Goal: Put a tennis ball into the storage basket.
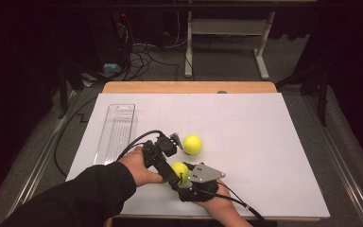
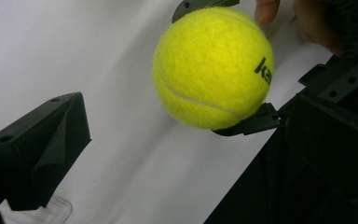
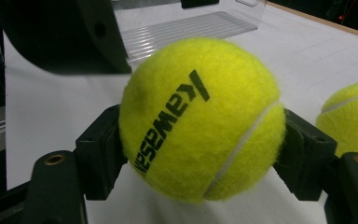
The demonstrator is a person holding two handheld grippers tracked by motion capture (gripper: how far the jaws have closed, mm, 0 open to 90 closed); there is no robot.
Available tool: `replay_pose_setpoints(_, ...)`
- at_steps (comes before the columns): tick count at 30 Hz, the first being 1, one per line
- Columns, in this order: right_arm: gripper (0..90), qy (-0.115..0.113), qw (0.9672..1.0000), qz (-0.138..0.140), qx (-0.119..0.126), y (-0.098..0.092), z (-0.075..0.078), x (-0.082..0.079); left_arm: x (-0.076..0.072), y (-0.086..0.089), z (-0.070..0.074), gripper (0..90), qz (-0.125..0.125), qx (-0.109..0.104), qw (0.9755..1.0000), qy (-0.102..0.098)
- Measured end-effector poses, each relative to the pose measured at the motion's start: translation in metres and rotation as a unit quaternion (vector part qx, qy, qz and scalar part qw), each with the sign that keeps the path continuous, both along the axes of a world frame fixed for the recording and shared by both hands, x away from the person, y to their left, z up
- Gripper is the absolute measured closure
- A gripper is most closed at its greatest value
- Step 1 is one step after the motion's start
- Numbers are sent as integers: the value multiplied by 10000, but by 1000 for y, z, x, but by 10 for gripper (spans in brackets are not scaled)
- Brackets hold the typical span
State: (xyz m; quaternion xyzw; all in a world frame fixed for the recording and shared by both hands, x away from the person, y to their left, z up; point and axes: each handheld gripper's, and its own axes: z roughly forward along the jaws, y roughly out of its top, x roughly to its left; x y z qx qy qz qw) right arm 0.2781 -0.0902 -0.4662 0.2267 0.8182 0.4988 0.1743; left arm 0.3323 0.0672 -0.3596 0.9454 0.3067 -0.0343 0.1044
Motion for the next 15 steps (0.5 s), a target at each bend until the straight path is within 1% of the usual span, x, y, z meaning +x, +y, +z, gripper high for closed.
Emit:
replay_pose_setpoints(3, 275, -15, 10000, -15, 58, 0, 0, 0, 1, -2, -2, 6, 8, 14, 10000, 47)
replay_pose_setpoints(8, 275, -25, 9999, 7, 109, 0, 2, -2, 5, -6, -7, 6, 65, -54, 9998, 158)
replay_pose_setpoints(10, 275, -31, 9999, -2, 121, 0, 2, -2, 6, -7, -10, 6, 100, -72, 9998, 157)
replay_pose_setpoints(11, 275, 10, 9999, 35, 135, -1, 2, -2, 8, -9, -11, 11, 105, -52, 9997, 199)
replay_pose_setpoints(13, 275, -66, 9998, 33, 159, 0, 2, -2, 9, -11, -13, 21, 124, -90, 9996, 223)
replay_pose_setpoints(15, 275, -48, 9998, 17, 180, -1, 3, -2, 10, -12, -14, 37, 124, -108, 9995, 262)
